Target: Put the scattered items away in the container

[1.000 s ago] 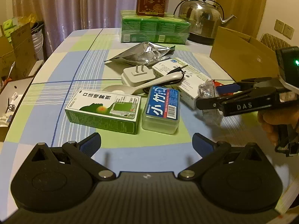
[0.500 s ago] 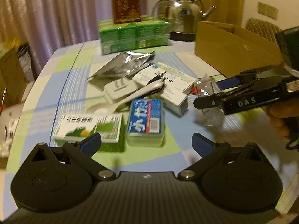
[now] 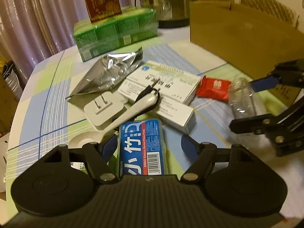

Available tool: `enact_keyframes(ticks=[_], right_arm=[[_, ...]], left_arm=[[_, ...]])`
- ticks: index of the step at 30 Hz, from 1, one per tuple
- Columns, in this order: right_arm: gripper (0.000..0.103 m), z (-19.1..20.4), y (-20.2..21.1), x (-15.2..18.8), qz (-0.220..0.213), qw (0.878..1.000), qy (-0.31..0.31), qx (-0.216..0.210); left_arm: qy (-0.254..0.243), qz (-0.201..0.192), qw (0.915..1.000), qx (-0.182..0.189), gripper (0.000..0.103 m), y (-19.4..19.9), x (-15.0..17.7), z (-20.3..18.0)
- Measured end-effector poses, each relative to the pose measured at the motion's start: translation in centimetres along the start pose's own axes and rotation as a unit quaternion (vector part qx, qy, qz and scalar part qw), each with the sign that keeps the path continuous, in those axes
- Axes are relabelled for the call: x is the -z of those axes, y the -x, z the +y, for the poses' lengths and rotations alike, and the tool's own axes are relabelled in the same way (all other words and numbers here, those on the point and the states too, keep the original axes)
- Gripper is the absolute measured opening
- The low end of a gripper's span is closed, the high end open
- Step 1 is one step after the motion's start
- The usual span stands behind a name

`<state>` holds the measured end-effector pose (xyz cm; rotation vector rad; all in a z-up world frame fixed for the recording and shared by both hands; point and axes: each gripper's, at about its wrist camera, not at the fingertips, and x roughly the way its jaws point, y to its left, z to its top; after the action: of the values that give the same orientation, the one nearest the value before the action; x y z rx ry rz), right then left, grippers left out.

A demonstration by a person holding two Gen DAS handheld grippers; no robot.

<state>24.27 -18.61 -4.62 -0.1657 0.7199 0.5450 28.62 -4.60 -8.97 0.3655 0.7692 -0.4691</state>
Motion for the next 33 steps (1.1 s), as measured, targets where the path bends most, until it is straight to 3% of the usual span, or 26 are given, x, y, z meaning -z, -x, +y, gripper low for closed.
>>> enact_keyframes(ticks=[4,20,33], right_arm=[[0.072,0.1,0.2,0.2,0.0,1.0,0.004,0.005],[0.072,2.1,4.7,5.6,0.047,0.998,0.004,0.05],[0.084,0.3,4.8,5.9,0.042,0.997,-0.061,0.012]], left_arm=[[0.004,0.023,0.9997,-0.01,0.052,-0.7,0.3,-0.2],[0.038,0.055,0.9974,0.028,0.055,6.2,5.4,-7.1],[0.061,0.051,0.9964,0.028,0.066,6.7,5.6,-6.7]])
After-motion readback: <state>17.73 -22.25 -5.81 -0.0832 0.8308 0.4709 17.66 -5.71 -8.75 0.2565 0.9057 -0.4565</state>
